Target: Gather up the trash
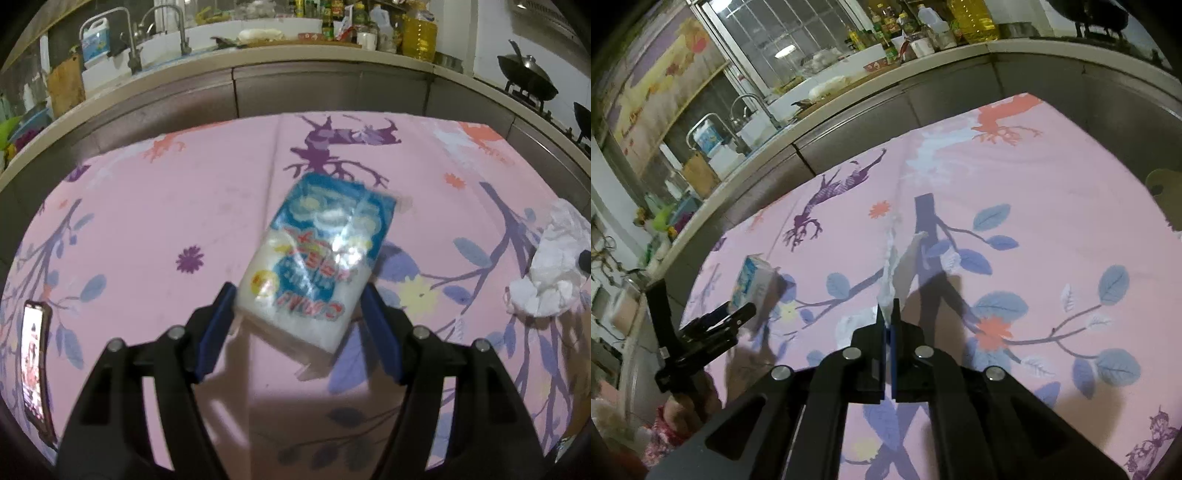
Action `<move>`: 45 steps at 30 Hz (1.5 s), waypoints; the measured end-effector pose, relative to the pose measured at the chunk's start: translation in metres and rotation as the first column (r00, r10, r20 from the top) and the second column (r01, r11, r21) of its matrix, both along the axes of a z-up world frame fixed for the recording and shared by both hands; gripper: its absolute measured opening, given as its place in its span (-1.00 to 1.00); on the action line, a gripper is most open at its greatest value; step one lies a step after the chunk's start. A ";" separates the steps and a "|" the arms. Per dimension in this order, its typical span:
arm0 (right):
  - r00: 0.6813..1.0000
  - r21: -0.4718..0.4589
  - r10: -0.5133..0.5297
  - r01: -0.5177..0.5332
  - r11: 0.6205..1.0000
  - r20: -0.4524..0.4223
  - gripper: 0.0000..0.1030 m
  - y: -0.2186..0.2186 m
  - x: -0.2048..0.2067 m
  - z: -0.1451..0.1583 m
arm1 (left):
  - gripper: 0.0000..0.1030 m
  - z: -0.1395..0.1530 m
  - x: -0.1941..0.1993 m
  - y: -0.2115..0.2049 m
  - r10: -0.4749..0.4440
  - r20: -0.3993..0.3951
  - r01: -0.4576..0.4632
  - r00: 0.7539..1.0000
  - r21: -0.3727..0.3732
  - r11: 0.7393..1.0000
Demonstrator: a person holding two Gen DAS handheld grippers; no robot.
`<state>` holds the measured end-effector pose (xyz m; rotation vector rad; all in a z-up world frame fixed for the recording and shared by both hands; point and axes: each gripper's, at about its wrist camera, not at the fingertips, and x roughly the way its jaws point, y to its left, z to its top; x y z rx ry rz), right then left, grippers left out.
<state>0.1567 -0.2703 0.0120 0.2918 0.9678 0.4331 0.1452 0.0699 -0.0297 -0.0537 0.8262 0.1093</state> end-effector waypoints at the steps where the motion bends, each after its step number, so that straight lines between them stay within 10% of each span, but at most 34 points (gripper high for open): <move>1: 1.000 0.001 -0.008 0.008 1.000 0.000 -1.00 0.003 0.001 -0.001 | 0.28 -0.002 0.001 0.002 0.005 -0.010 -0.005 1.000 -0.012 1.000; 7: 1.000 0.054 0.015 -0.015 0.998 -0.012 -0.87 0.027 0.002 -0.011 | 0.30 -0.014 -0.001 0.015 0.039 -0.059 -0.042 0.997 -0.051 0.998; 10: 0.997 0.012 0.079 -0.079 0.997 0.006 0.03 0.046 -0.004 -0.011 | 0.31 -0.015 -0.004 0.018 0.043 -0.056 -0.046 0.998 -0.051 0.998; 12: 0.995 -0.005 0.091 -0.091 0.996 0.049 0.29 0.053 -0.011 -0.007 | 0.32 -0.015 -0.004 0.019 0.046 -0.054 -0.049 0.997 -0.056 0.997; 26: 0.962 -0.091 0.115 -0.095 0.991 0.249 0.32 0.054 -0.032 0.033 | 0.57 0.003 -0.019 0.032 0.048 0.012 -0.046 0.999 -0.115 0.992; 34: 0.976 -0.129 0.109 -0.086 0.988 0.186 0.33 0.040 -0.034 0.013 | 0.63 0.011 -0.028 0.042 0.024 0.033 -0.017 0.999 -0.193 0.981; 45: 0.985 -0.191 0.135 -0.113 0.975 0.106 0.33 0.039 -0.034 -0.016 | 0.63 0.008 0.012 0.017 -0.015 -0.020 0.014 1.000 -0.057 0.998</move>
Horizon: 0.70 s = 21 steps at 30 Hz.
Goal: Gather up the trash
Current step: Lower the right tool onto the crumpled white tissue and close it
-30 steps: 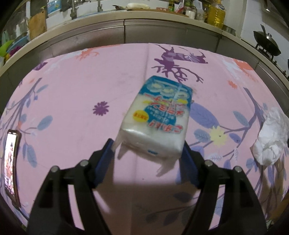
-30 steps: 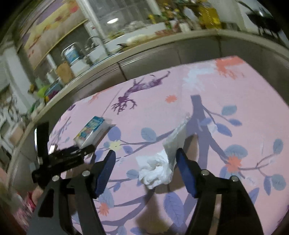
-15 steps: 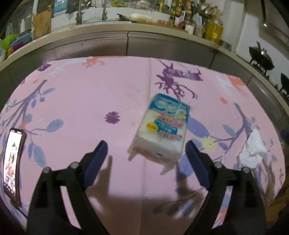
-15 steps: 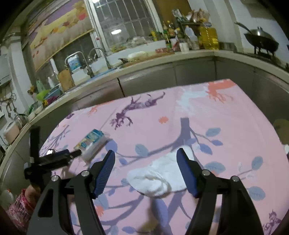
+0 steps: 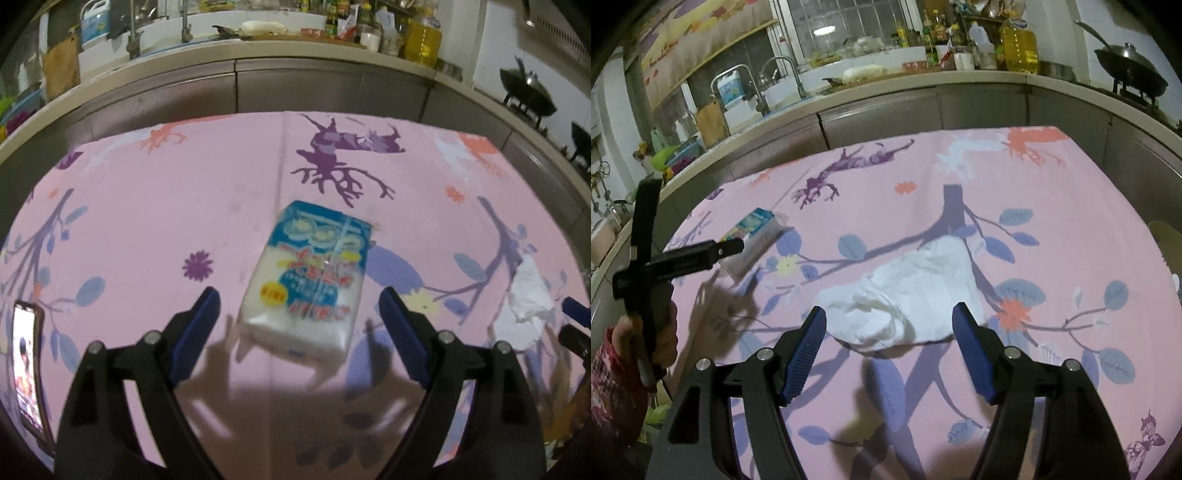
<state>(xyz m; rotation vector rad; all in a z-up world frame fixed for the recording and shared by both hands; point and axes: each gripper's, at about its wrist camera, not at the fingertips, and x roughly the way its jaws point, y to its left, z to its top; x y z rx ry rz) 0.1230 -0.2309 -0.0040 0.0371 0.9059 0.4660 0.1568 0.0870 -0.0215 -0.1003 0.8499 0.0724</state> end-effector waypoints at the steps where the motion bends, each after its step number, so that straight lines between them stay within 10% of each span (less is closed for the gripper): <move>1: 1.000 -0.005 -0.007 0.007 1.000 -0.004 0.33 -0.002 0.000 -0.002 | 0.63 -0.001 0.003 0.000 0.003 -0.008 -0.003 1.000 0.011 1.000; 21: 1.000 -0.203 0.010 -0.008 0.979 0.012 0.48 0.023 0.010 -0.034 | 0.64 -0.016 0.008 0.002 0.051 -0.040 -0.048 0.998 0.075 0.996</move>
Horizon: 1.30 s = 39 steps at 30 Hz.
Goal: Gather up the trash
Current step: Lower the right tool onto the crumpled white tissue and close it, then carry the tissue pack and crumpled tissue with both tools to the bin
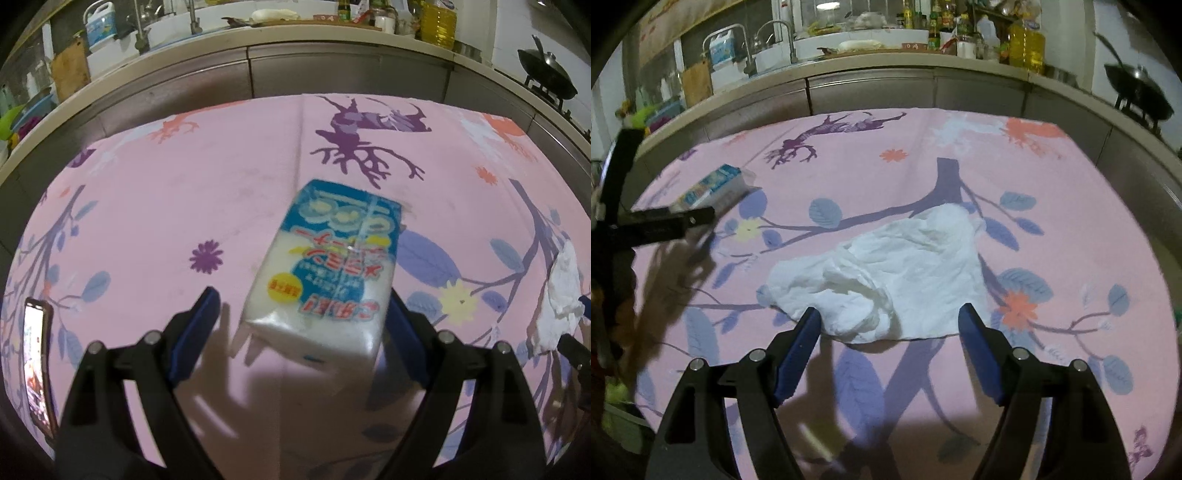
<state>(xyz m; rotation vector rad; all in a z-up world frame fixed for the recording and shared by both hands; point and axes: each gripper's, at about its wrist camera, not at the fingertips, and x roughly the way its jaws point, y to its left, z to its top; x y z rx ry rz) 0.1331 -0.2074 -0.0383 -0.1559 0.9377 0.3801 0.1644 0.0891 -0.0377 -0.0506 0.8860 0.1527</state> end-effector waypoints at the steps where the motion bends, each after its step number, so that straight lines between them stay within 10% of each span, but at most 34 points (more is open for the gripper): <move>1: 1.000 -0.012 -0.001 0.001 1.000 0.005 0.52 0.000 0.001 -0.001 | 0.64 0.000 0.001 0.000 -0.001 0.000 0.001 1.000 0.000 1.000; 24: 0.998 0.015 -0.054 0.054 0.998 -0.014 0.71 -0.009 0.023 -0.005 | 0.64 -0.005 0.005 0.002 0.006 -0.012 -0.006 1.000 0.004 1.000; 34: 0.999 0.007 0.029 -0.030 1.000 0.024 -0.39 0.018 0.014 -0.002 | 0.63 -0.006 0.006 0.002 0.012 -0.017 -0.012 1.000 0.004 1.000; 39: 0.999 0.041 0.049 -0.049 0.998 0.008 -0.77 0.023 0.013 -0.001 | 0.27 -0.004 0.005 -0.002 -0.002 -0.006 0.002 1.000 0.011 1.000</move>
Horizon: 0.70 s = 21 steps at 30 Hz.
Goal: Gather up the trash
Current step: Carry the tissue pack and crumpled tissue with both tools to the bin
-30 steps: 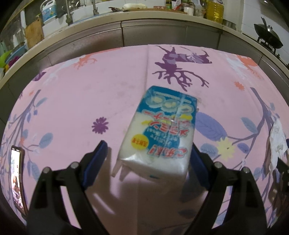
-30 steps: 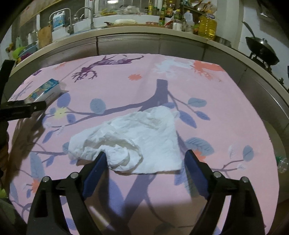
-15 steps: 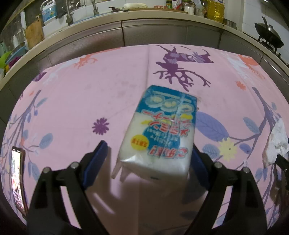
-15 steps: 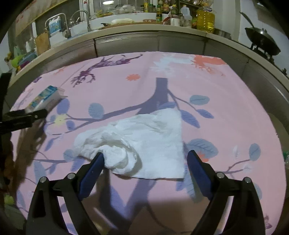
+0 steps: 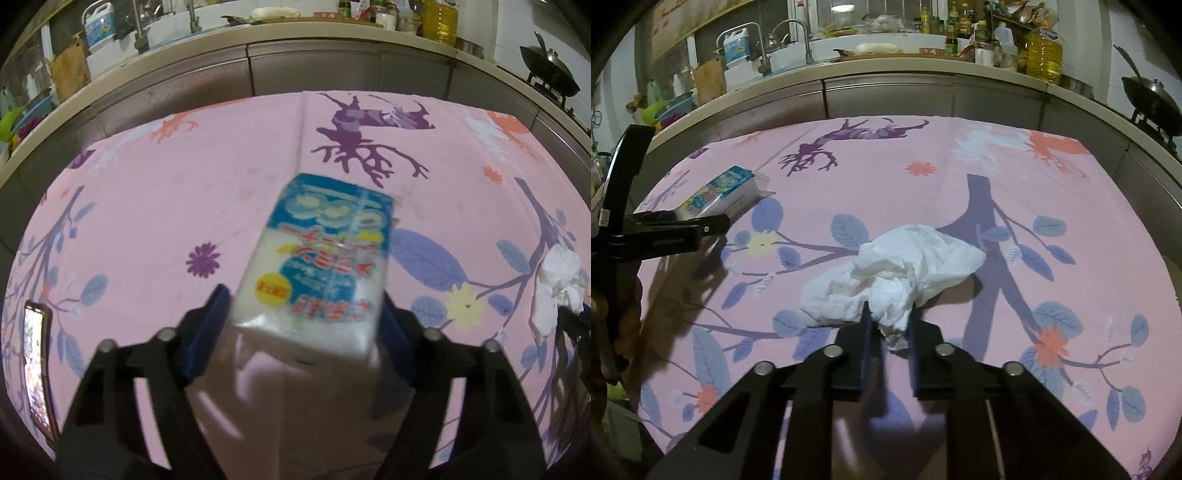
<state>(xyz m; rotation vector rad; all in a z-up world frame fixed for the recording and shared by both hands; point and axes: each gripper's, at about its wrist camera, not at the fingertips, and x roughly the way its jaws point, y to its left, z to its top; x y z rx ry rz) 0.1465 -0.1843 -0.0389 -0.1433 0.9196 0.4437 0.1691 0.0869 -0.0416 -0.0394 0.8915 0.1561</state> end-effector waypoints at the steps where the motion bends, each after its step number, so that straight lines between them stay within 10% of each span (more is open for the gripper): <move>1: 1.000 0.016 0.000 0.000 1.000 -0.008 -0.79 0.000 0.000 0.001 | 0.24 0.001 0.000 -0.001 -0.005 0.002 0.005 1.000 0.005 1.000; 21: 0.990 0.303 -0.143 0.142 0.942 -0.020 -0.80 -0.079 -0.001 0.045 | 0.18 0.053 0.003 -0.102 -0.279 0.085 0.285 0.957 -0.084 0.955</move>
